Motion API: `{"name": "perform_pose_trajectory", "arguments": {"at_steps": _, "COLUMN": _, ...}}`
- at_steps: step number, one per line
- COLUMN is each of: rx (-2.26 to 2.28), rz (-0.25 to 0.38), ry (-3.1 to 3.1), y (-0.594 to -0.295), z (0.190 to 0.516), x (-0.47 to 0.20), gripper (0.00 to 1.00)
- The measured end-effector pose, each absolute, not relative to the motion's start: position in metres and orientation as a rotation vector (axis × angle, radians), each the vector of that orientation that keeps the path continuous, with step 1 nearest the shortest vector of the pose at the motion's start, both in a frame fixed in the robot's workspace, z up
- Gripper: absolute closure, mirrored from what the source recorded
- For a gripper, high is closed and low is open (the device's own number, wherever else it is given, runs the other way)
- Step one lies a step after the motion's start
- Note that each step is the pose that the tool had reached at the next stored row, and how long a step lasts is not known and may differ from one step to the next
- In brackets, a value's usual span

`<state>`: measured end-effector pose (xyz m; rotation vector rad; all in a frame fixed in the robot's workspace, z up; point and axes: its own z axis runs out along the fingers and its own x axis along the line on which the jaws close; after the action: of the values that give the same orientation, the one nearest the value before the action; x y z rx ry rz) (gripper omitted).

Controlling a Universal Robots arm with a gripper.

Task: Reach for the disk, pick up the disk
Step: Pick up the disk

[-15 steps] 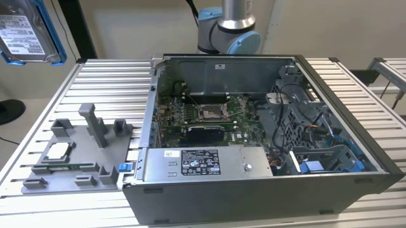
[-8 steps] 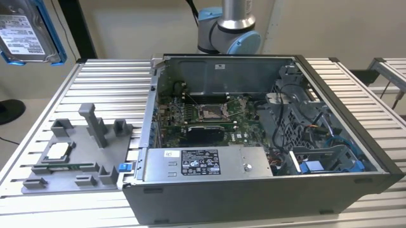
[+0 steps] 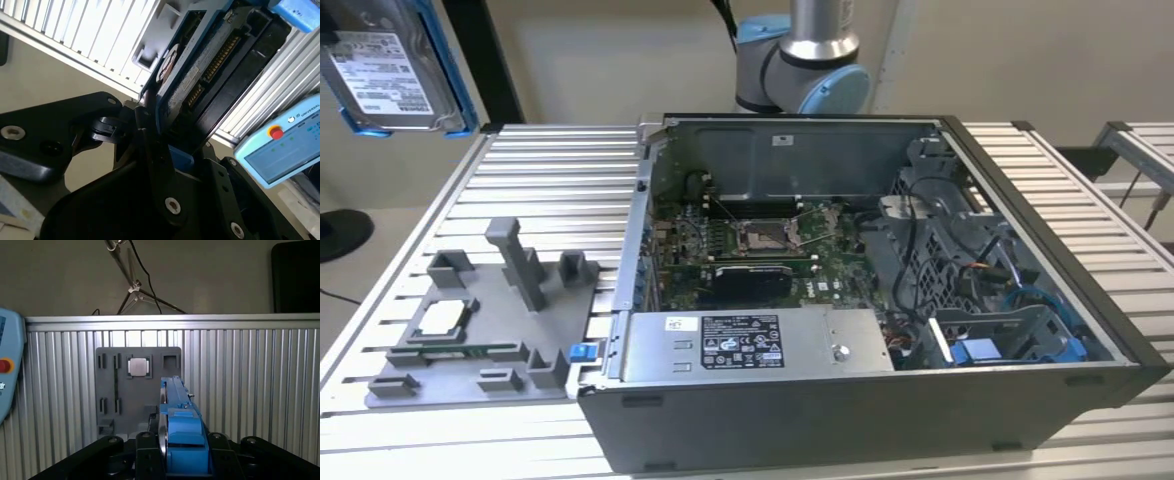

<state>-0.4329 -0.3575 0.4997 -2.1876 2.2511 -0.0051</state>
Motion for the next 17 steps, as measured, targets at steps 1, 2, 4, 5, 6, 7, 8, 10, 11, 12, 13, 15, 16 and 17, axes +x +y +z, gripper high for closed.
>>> {"name": "perform_pose_trajectory", "arguments": {"at_steps": 1, "rx": -2.188, "rz": -0.005, "ry": 2.251, "y": -0.358, "z": 0.5, "x": -0.431, "gripper": 1.0}}
{"name": "perform_pose_trajectory", "arguments": {"at_steps": 2, "rx": -2.188, "rz": -0.005, "ry": 2.251, "y": -0.358, "z": 0.5, "x": -0.429, "gripper": 1.0}}
{"name": "perform_pose_trajectory", "arguments": {"at_steps": 4, "rx": -2.188, "rz": -0.005, "ry": 2.251, "y": -0.358, "z": 0.5, "x": -0.425, "gripper": 1.0}}
{"name": "perform_pose_trajectory", "arguments": {"at_steps": 5, "rx": -2.188, "rz": -0.005, "ry": 2.251, "y": -0.358, "z": 0.5, "x": -0.422, "gripper": 1.0}}
{"name": "perform_pose_trajectory", "arguments": {"at_steps": 6, "rx": -2.188, "rz": -0.005, "ry": 2.251, "y": -0.358, "z": 0.5, "x": -0.42, "gripper": 1.0}}
{"name": "perform_pose_trajectory", "arguments": {"at_steps": 7, "rx": -2.188, "rz": -0.005, "ry": 2.251, "y": -0.358, "z": 0.5, "x": -0.418, "gripper": 1.0}}
{"name": "perform_pose_trajectory", "arguments": {"at_steps": 8, "rx": -2.188, "rz": -0.005, "ry": 2.251, "y": -0.358, "z": 0.5, "x": -0.416, "gripper": 1.0}}
{"name": "perform_pose_trajectory", "arguments": {"at_steps": 10, "rx": -2.188, "rz": -0.005, "ry": 2.251, "y": -0.358, "z": 0.5, "x": -0.412, "gripper": 1.0}}
{"name": "perform_pose_trajectory", "arguments": {"at_steps": 11, "rx": -2.188, "rz": -0.005, "ry": 2.251, "y": -0.358, "z": 0.5, "x": -0.409, "gripper": 1.0}}
{"name": "perform_pose_trajectory", "arguments": {"at_steps": 12, "rx": -2.188, "rz": -0.005, "ry": 2.251, "y": -0.358, "z": 0.5, "x": -0.407, "gripper": 1.0}}
{"name": "perform_pose_trajectory", "arguments": {"at_steps": 13, "rx": -2.188, "rz": -0.005, "ry": 2.251, "y": -0.358, "z": 0.5, "x": -0.405, "gripper": 1.0}}
{"name": "perform_pose_trajectory", "arguments": {"at_steps": 15, "rx": -2.188, "rz": -0.005, "ry": 2.251, "y": -0.358, "z": 0.5, "x": -0.401, "gripper": 1.0}}
{"name": "perform_pose_trajectory", "arguments": {"at_steps": 16, "rx": -2.188, "rz": -0.005, "ry": 2.251, "y": -0.358, "z": 0.5, "x": -0.398, "gripper": 1.0}}
{"name": "perform_pose_trajectory", "arguments": {"at_steps": 17, "rx": -2.188, "rz": -0.005, "ry": 2.251, "y": -0.358, "z": 0.5, "x": -0.396, "gripper": 1.0}}
